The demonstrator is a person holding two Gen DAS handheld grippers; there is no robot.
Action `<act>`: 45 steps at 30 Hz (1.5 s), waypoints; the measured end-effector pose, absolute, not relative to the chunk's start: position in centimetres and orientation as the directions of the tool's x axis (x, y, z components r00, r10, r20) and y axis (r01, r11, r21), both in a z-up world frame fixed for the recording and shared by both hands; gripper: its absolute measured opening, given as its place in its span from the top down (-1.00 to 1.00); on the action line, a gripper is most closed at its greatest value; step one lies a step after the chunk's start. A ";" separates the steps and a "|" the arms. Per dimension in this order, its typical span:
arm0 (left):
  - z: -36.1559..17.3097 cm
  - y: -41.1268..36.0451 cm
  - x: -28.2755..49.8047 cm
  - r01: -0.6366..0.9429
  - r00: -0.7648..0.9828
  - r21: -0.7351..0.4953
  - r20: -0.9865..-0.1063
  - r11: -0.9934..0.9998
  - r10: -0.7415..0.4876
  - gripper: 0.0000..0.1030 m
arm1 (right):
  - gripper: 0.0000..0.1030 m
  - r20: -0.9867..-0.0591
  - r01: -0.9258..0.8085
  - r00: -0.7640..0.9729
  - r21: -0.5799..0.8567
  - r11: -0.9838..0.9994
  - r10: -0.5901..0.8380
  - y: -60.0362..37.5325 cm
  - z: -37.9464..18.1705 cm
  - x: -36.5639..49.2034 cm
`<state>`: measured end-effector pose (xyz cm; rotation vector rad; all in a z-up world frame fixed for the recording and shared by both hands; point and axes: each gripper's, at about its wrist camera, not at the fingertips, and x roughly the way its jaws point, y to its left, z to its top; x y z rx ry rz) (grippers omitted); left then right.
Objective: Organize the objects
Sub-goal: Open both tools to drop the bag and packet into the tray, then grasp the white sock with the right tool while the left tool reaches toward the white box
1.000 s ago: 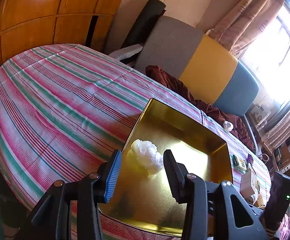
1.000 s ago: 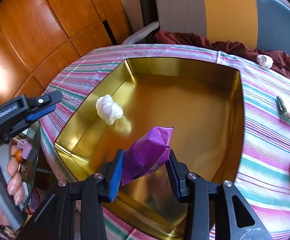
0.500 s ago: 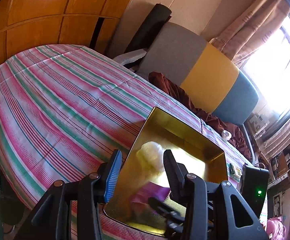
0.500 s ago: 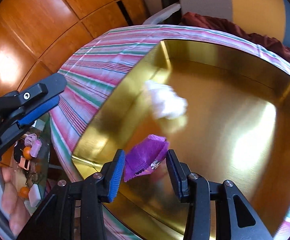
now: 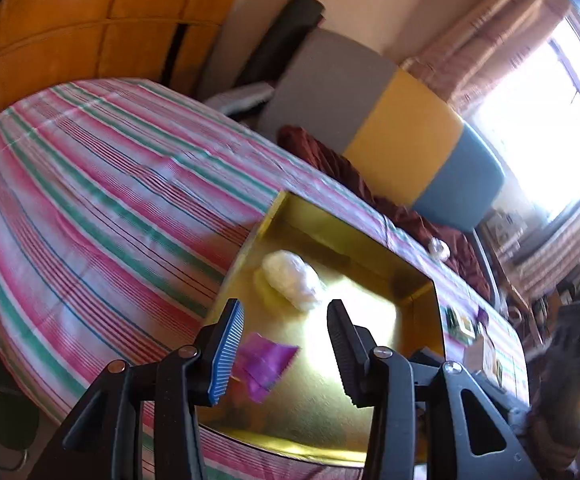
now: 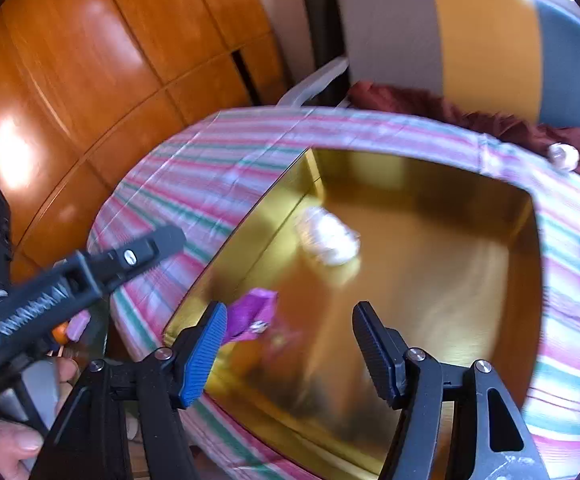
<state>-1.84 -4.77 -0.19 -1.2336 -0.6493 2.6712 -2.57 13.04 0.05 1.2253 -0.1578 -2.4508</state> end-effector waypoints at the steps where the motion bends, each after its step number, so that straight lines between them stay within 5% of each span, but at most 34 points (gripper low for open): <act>1: -0.5 -4.3 -1.9 0.050 -0.643 -0.436 -0.702 -0.899 0.305 0.15 | -0.29 -0.741 0.284 -0.552 0.265 -0.922 -0.383 13.7 0.3 -2.3; 16: -1.8 4.8 0.2 -0.256 -0.497 -0.426 -0.712 -0.868 0.496 0.15 | -0.31 -0.755 -0.065 -0.644 0.212 -0.975 -0.121 29.8 -0.6 3.6; 29: -2.4 12.9 4.8 -0.462 -0.414 -0.340 -0.734 -0.819 0.538 0.15 | -0.34 -0.819 -0.470 -0.567 0.237 -0.850 0.085 47.6 -5.1 6.6; 35: -2.3 15.3 6.0 -0.502 -0.394 -0.314 -0.747 -0.806 0.536 0.15 | -0.35 -0.780 -0.552 -0.619 0.343 -0.760 0.098 51.1 -5.3 3.5; 45: -2.1 18.2 7.0 -0.559 -0.399 -0.226 -0.770 -0.798 0.498 0.15 | -0.28 -0.765 -0.540 -0.627 0.291 -0.790 0.147 49.5 -8.9 0.9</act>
